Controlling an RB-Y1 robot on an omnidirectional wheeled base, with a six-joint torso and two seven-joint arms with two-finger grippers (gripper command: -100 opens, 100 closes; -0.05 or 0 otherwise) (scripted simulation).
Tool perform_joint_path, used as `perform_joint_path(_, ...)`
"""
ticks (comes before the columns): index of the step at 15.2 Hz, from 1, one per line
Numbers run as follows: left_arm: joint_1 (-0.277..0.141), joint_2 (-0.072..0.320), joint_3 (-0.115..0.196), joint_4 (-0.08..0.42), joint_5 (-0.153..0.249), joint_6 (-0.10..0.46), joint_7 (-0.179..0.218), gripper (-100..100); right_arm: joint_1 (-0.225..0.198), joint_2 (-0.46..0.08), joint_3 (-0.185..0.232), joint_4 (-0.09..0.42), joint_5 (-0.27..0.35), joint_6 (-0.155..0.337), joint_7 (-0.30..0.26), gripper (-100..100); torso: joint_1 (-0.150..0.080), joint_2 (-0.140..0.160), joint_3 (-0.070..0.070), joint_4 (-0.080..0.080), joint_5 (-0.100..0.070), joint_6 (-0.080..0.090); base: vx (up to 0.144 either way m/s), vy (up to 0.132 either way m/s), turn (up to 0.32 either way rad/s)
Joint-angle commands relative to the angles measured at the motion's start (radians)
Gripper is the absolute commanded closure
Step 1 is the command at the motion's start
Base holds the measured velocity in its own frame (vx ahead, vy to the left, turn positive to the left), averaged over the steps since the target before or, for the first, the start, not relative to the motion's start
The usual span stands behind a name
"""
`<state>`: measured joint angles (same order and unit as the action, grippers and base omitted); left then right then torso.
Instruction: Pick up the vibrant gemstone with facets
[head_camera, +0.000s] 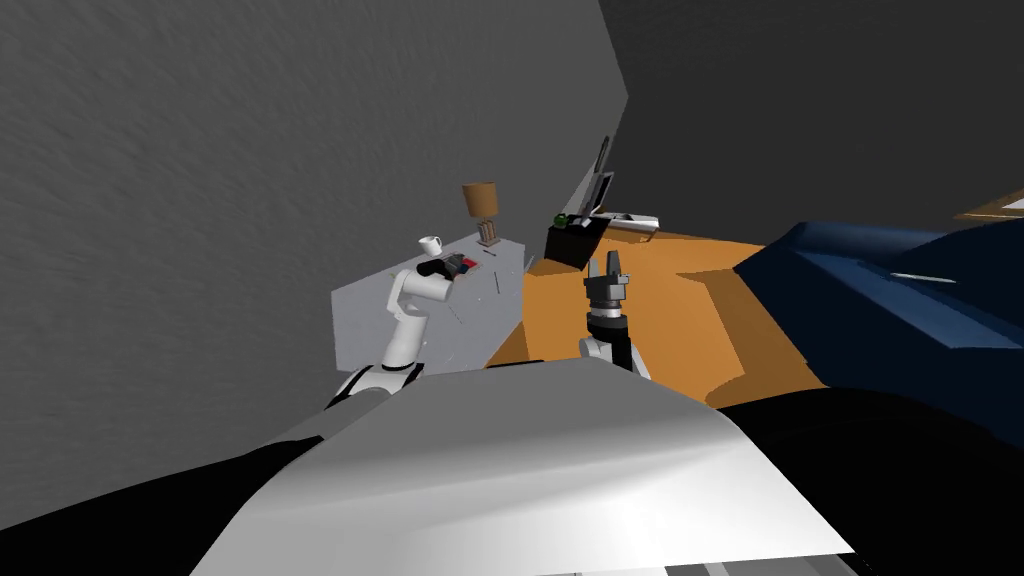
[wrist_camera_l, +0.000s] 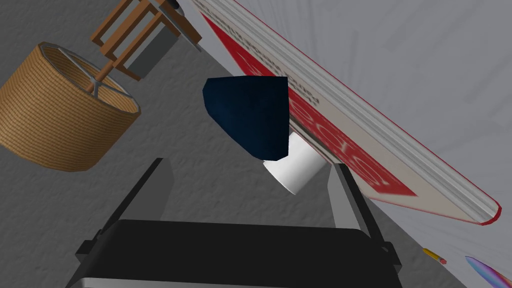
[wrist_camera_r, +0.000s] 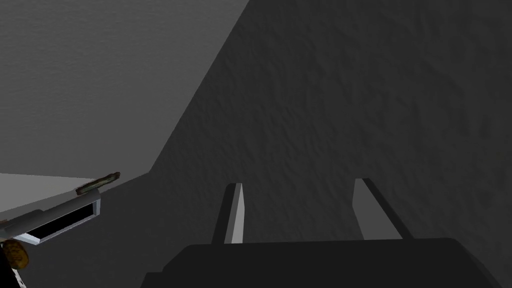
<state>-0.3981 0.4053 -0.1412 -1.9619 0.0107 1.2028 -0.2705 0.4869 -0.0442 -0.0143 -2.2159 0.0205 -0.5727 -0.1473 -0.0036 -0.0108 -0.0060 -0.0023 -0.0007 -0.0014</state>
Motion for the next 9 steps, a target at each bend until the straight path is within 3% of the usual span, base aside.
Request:
perform_joint_path(1, -0.015, 0.001, -0.036, -0.001, 0.038, -0.017, -0.016, -100, 0.0, 0.0, 0.0, 0.0, 0.0, 0.0, 0.0, 0, 0.0, 0.0, 0.0, 0.0, 0.0, 0.0, 0.137, -0.075, 0.505)
perform_joint_path(2, -0.015, 0.001, -0.036, -0.001, 0.038, -0.017, -0.016, -100, 0.0, 0.0, 0.0, 0.0, 0.0, 0.0, 0.0, 0, 0.0, 0.0, 0.0, 0.0, 0.0, 0.0, 0.103, -0.056, 0.394)
perform_joint_path(3, -0.029, 0.004, -0.081, -0.008, 0.074, -0.039, -0.035, -100, 0.0, 0.0, 0.0, 0.0, 0.0, 0.0, 0.0, 0, 0.0, 0.001, 0.0, 0.0, 0.0, 0.0, 0.159, -0.062, 0.486)
perform_joint_path(5, -0.029, 0.004, -0.082, -0.008, 0.086, -0.039, -0.035, -100, 0.0, 0.0, 0.0, 0.0, 0.0, 0.0, 0.0, 0, 0.0, -0.002, -0.001, 0.0, 0.0, 0.0, 0.135, -0.077, 0.447)
perform_joint_path(6, -0.043, 0.006, -0.128, -0.015, 0.12, -0.061, -0.054, -100, 0.0, 0.0, 0.0, 0.0, 0.0, 0.0, 0.0, 0, 0.001, 0.0, 0.0, 0.0, 0.0, 0.0, 0.124, -0.07, 0.414)
perform_joint_path(8, -0.043, 0.006, -0.129, -0.015, 0.134, -0.061, -0.054, -100, 0.0, 0.0, 0.0, 0.0, 0.0, 0.0, 0.0, 0, 0.001, 0.0, 0.0, 0.0, 0.0, 0.0, 0.104, -0.067, 0.495)
perform_joint_path(9, -0.057, 0.009, -0.171, -0.021, 0.176, -0.084, -0.074, -100, 0.0, 0.0, 0.0, 0.0, 0.0, 0.0, 0.0, 0, 0.002, 0.001, 0.0, 0.0, 0.0, 0.0, 0.097, -0.09, 0.401)
